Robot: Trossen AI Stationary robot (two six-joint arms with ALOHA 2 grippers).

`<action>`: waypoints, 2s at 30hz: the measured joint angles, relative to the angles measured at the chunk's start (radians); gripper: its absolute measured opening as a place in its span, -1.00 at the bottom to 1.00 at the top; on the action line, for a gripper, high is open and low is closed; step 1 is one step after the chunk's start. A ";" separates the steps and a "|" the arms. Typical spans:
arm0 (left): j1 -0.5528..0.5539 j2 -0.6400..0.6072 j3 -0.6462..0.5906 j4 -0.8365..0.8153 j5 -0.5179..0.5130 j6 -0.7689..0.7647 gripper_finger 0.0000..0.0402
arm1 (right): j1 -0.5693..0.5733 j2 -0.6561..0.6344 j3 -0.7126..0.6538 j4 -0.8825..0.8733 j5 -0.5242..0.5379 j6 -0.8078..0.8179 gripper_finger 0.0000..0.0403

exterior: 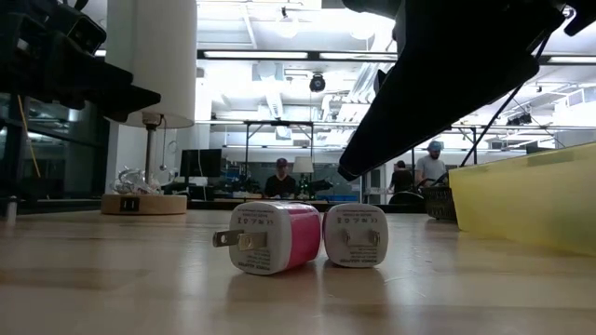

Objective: Pick & Place Office items
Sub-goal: Put the purple charger adapter into the yellow bin

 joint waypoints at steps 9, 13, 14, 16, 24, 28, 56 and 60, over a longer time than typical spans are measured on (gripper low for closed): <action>0.000 0.000 0.000 0.000 0.000 0.000 0.46 | -0.008 0.063 -0.001 0.064 -0.024 -0.023 0.08; 0.000 0.000 0.000 0.002 0.000 0.000 0.46 | -0.008 0.063 -0.001 0.059 -0.025 -0.023 0.08; 0.000 0.000 0.000 0.004 0.000 0.000 0.46 | -0.008 0.063 -0.001 0.060 -0.024 -0.023 0.08; 0.000 0.000 0.000 0.006 0.000 0.000 0.46 | -0.008 0.063 -0.001 0.055 -0.024 -0.022 0.08; 0.000 0.000 0.000 0.008 0.000 0.000 0.46 | -0.008 0.063 -0.001 0.045 -0.025 -0.021 0.08; 0.000 0.000 0.000 0.008 0.000 0.000 0.46 | -0.008 0.063 -0.001 0.039 -0.025 -0.020 0.08; 0.000 0.000 0.000 0.008 0.000 0.000 0.46 | -0.008 0.063 0.000 0.025 -0.044 -0.011 -0.27; 0.000 0.000 0.000 0.008 0.000 0.000 0.46 | -0.008 0.063 0.000 0.025 -0.044 -0.011 -0.24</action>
